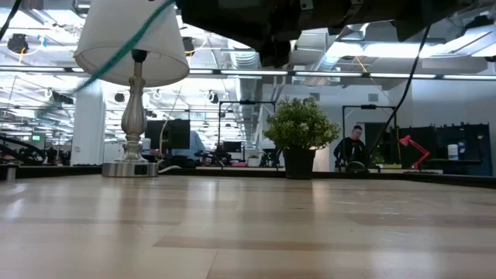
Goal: Pick and place rubber bands into bin
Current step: Put the blue rubber band into the yellow basket
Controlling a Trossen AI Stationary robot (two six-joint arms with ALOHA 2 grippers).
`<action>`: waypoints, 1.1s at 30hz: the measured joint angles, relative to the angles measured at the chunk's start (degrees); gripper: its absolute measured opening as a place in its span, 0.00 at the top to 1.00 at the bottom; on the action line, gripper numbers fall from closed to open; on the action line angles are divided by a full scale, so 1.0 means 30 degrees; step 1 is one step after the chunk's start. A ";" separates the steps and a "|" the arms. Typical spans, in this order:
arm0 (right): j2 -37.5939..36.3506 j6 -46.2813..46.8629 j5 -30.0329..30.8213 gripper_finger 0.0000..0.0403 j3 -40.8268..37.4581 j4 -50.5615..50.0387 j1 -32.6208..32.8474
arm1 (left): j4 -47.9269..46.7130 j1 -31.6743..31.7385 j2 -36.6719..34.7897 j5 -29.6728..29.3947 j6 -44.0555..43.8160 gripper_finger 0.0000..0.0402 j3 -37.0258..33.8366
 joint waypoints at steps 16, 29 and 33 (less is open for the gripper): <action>-0.0197 0.0066 0.0007 0.80 0.0045 -0.3348 -0.0042 | -0.0689 -0.0007 0.0000 -0.0051 -0.0058 1.00 0.0022; -0.1894 0.1821 0.0159 0.80 0.0038 -0.4768 0.0132 | -0.1104 0.0102 0.0000 -0.0395 -0.0834 1.00 0.0022; -0.1621 0.1931 0.0166 0.80 0.0023 -0.4922 0.0026 | -0.0837 0.0286 0.0000 -0.0397 -0.0667 1.00 0.0022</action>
